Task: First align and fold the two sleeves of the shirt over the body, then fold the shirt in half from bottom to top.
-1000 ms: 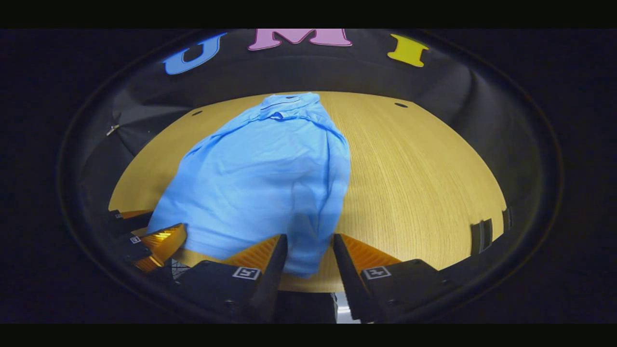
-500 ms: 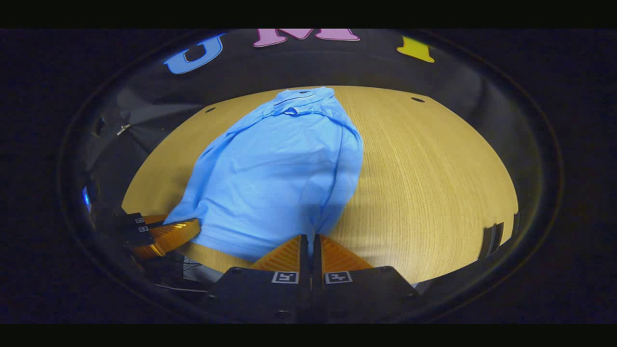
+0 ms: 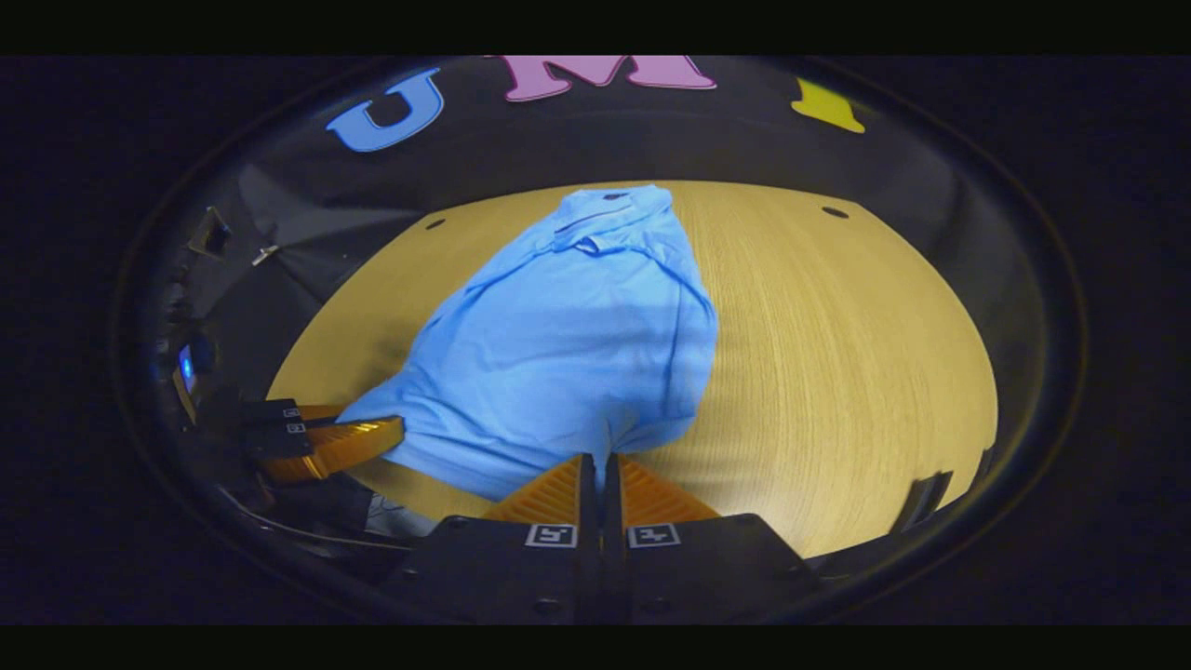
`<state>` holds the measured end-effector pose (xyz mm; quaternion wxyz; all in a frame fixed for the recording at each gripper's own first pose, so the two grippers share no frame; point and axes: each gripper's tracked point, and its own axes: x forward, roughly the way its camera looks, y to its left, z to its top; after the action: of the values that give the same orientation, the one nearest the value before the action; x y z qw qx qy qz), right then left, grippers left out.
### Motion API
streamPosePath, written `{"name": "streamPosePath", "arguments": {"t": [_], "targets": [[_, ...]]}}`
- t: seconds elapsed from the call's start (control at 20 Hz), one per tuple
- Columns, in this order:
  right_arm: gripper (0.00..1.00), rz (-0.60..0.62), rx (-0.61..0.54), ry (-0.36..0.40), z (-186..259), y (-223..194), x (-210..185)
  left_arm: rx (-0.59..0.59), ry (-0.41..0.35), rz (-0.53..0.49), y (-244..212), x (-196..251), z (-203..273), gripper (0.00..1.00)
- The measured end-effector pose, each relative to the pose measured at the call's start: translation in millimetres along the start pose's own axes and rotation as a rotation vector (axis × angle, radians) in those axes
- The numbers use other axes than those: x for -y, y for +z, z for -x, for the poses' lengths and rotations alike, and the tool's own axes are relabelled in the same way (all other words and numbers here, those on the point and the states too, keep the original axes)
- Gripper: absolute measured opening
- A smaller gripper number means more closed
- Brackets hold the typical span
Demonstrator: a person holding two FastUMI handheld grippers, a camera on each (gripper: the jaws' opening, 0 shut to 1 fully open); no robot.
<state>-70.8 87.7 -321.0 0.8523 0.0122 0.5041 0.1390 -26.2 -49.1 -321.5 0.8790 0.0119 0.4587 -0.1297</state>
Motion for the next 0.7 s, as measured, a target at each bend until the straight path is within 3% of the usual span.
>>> {"name": "streamPosePath", "arguments": {"t": [0.2, 0.3, 0.35, 0.55, 0.65, 0.7], "targets": [[0.05, -0.014, 0.077, 0.016, 7.6, 63.8, 0.3, 0.069, 0.007, 0.000, 62.0, -7.2, 15.5, 0.06], [0.00, -0.001, 0.138, 0.024, 12.8, 99.9, -1.5, 0.111, 0.028, -0.027, 97.7, -12.9, 21.8, 0.06], [0.11, 0.006, 0.160, 0.031, 13.5, 116.8, -2.6, 0.126, 0.035, -0.032, 113.6, -15.6, 23.5, 0.06], [0.00, 0.026, 0.258, 0.055, 17.1, 185.7, -1.5, 0.201, 0.036, -0.016, 180.6, -23.8, 26.0, 0.06], [0.11, 0.050, 0.314, 0.053, 16.7, 221.0, 1.9, 0.244, 0.044, 0.001, 216.1, -31.8, 20.9, 0.06], [0.00, 0.057, 0.326, 0.057, 12.2, 234.1, 3.0, 0.254, 0.042, 0.013, 231.4, -33.9, 15.8, 0.06]]}}
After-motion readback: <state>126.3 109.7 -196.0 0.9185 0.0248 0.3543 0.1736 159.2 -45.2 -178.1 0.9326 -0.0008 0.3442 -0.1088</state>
